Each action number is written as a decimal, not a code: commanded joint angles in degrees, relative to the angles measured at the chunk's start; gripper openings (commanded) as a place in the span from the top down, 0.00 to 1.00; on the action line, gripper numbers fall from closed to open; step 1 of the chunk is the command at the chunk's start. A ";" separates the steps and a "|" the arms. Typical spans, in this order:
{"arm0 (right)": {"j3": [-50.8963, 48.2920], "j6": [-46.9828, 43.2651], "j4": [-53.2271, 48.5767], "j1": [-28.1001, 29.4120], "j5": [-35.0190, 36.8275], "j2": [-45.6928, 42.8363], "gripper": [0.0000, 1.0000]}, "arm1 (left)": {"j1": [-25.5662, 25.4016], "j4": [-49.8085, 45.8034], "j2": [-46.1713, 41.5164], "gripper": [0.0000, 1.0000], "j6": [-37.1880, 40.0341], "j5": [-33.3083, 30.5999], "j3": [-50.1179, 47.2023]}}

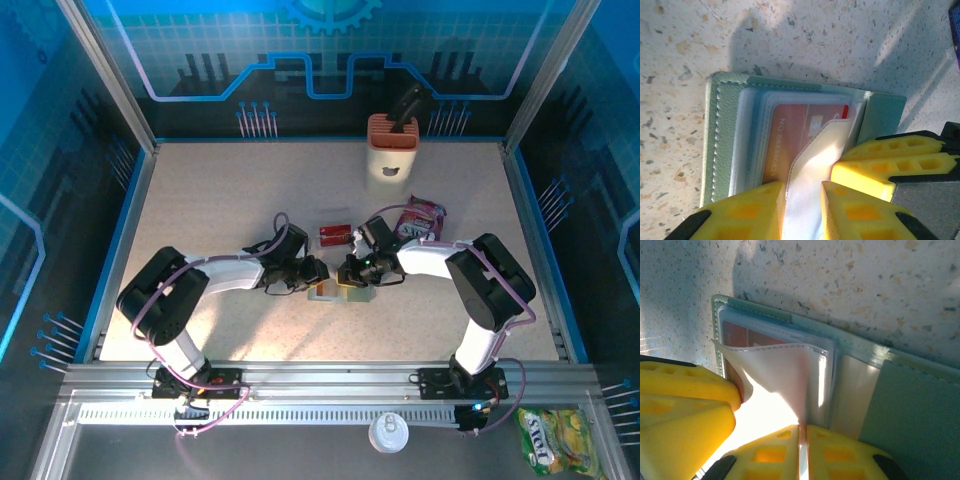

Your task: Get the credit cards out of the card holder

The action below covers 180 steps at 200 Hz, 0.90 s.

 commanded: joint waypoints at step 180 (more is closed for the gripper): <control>-8.18 4.80 12.95 -4.57 -9.52 0.43 0.94 | -1.47 -2.09 1.73 0.71 -0.71 1.62 3.91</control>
